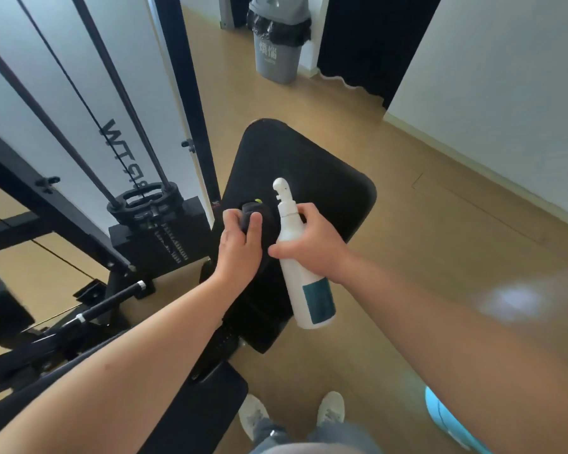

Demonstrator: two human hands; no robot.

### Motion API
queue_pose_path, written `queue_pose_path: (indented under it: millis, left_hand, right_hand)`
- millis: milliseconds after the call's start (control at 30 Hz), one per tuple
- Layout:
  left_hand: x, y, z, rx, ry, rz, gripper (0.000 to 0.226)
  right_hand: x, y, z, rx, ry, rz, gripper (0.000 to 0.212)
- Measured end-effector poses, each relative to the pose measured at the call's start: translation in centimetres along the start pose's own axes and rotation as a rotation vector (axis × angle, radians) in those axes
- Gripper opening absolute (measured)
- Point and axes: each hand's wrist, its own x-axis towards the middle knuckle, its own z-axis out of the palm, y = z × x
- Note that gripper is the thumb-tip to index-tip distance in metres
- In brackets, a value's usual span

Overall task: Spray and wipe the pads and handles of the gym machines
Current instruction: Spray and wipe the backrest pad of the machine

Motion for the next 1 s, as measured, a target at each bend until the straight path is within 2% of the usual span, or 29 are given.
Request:
queue_pose_path:
  millis: [200, 300, 367, 433, 500, 600, 700, 733, 800, 867, 933, 1000]
  left_hand:
    - [-1.0, 0.4, 2.5, 0.126, -0.089, 0.194, 0.019]
    - [-1.9, 0.8, 4.2, 0.125, -0.054, 0.247, 0.024]
    - [-2.1, 0.8, 4.4, 0.14, -0.043, 0.308, 0.022]
    - [-2.4, 0.9, 4.7, 0.166, -0.112, 0.35, 0.022]
    - [-6.3, 2.2, 10.0, 0.239, -0.147, 0.391, 0.02]
    - [-6.9, 2.7, 11.1, 0.274, -0.241, 0.504, 0.019]
    - [-5.6, 3.6, 12.5, 0.337, -0.258, 0.515, 0.021]
    - [-4.8, 3.7, 13.1, 0.367, -0.251, 0.511, 0.03]
    - [-3.3, 3.4, 14.5, 0.494, -0.245, 0.516, 0.069]
    - [-2.3, 3.5, 15.3, 0.633, -0.219, 0.514, 0.094]
    - [-1.5, 4.0, 15.9, 0.663, -0.182, 0.488, 0.099]
    - [0.0, 4.7, 16.0, 0.545, -0.163, 0.442, 0.092]
  right_hand:
    - [-2.9, 1.9, -3.3, 0.056, 0.053, 0.029, 0.082]
    - [-4.4, 3.2, -4.9, 0.014, 0.033, 0.006, 0.069]
    - [-5.0, 3.3, -5.2, 0.055, 0.003, 0.029, 0.067]
    - [-5.5, 3.6, -5.5, 0.149, 0.01, 0.031, 0.068]
    - [-7.8, 7.7, -9.6, 0.219, -0.073, -0.007, 0.065]
    - [-8.1, 8.9, -9.6, 0.238, -0.04, -0.048, 0.061]
    - [-8.1, 8.9, -10.3, 0.268, -0.046, -0.077, 0.056]
    - [-7.9, 8.9, -10.7, 0.271, -0.04, -0.084, 0.056]
    - [-7.5, 8.8, -11.3, 0.278, -0.03, -0.07, 0.059]
    - [-6.8, 8.6, -11.5, 0.281, -0.039, -0.07, 0.068]
    - [-6.2, 8.0, -11.6, 0.248, -0.092, -0.099, 0.073]
    - [-5.5, 7.0, -11.3, 0.208, -0.169, -0.126, 0.078]
